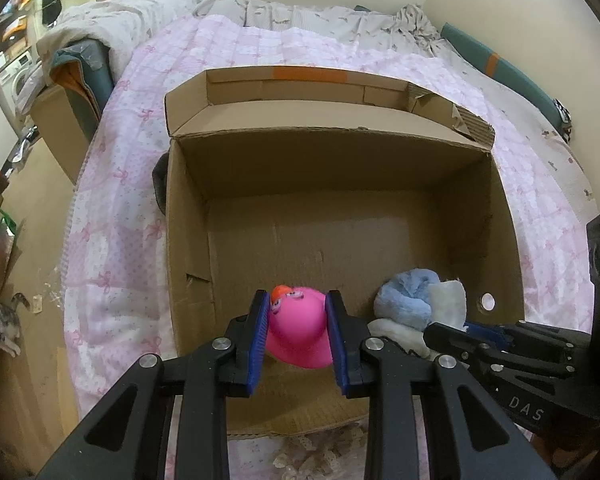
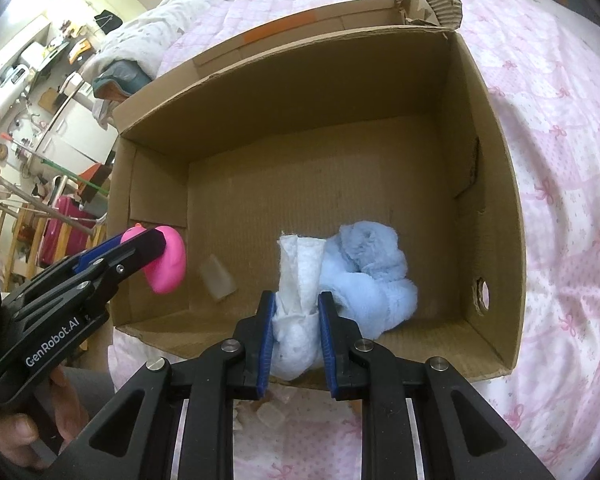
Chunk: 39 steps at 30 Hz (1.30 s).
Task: Organize soft objects
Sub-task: 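Open both tools to drop the duck and sock into the box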
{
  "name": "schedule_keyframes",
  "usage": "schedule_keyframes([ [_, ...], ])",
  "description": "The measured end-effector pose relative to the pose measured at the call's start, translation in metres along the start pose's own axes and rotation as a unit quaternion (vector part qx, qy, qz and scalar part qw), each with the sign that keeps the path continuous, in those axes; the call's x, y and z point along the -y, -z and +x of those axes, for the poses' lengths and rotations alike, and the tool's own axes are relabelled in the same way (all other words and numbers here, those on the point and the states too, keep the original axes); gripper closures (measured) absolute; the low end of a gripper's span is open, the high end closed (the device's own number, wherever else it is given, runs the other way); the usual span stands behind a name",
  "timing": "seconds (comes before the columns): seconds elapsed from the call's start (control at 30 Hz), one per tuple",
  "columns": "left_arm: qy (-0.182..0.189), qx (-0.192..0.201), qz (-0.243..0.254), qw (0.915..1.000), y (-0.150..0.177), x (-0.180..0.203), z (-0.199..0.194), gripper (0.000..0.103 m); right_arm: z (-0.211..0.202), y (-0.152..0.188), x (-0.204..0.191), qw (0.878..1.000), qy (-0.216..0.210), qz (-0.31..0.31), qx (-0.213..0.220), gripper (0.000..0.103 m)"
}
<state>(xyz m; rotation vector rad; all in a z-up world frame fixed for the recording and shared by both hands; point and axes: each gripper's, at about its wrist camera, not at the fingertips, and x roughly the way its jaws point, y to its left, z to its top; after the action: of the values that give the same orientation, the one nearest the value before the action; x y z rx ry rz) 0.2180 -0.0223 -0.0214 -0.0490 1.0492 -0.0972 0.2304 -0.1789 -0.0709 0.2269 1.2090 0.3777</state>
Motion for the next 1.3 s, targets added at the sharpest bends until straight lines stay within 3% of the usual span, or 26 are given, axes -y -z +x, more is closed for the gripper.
schedule_keyframes([
  [0.1,-0.002,-0.001,0.005,1.0000,0.001,0.002,0.000,0.075,0.000,0.000,0.000,1.000,0.000,0.001,-0.001,0.080],
  [0.23,-0.004,0.000,0.006,1.0000,0.002,0.003,-0.002,0.054,0.000,0.000,0.001,1.000,0.000,0.001,0.000,0.080],
  [0.43,-0.008,0.001,0.011,0.9999,0.001,0.005,-0.002,0.047,0.000,-0.001,0.002,1.000,0.001,0.003,0.002,0.080],
  [0.77,-0.010,0.007,0.007,0.9999,0.001,0.004,-0.006,0.046,0.001,0.000,0.001,1.000,0.008,0.002,0.001,0.078],
  [0.8,-0.011,0.009,0.006,0.9999,0.001,0.003,-0.007,0.046,0.001,0.000,0.001,1.000,0.010,0.003,0.001,0.074],
  [0.87,-0.016,0.012,0.006,0.9998,0.001,0.003,-0.008,0.045,0.001,-0.001,0.002,1.000,0.005,0.008,0.003,0.057],
  [0.9,-0.017,0.015,0.005,0.9997,0.001,0.003,-0.009,0.043,-0.001,-0.001,0.003,1.000,0.000,0.013,0.007,0.033],
  [0.93,-0.014,0.017,0.003,0.9997,0.000,0.002,-0.011,0.042,-0.004,-0.002,0.006,1.000,0.000,0.022,0.015,0.027],
  [1.0,-0.015,0.021,0.001,0.9997,0.000,0.002,-0.013,0.042,-0.008,-0.004,0.010,0.999,-0.016,0.033,0.023,0.026],
  [1.13,-0.016,0.022,0.007,0.9996,0.000,0.004,-0.013,0.042,-0.016,-0.005,0.016,0.998,-0.016,0.050,0.047,0.005],
  [1.3,-0.021,0.023,0.009,0.9995,0.000,0.005,-0.014,0.042,-0.022,-0.006,0.013,0.997,-0.001,0.040,0.068,0.000],
])
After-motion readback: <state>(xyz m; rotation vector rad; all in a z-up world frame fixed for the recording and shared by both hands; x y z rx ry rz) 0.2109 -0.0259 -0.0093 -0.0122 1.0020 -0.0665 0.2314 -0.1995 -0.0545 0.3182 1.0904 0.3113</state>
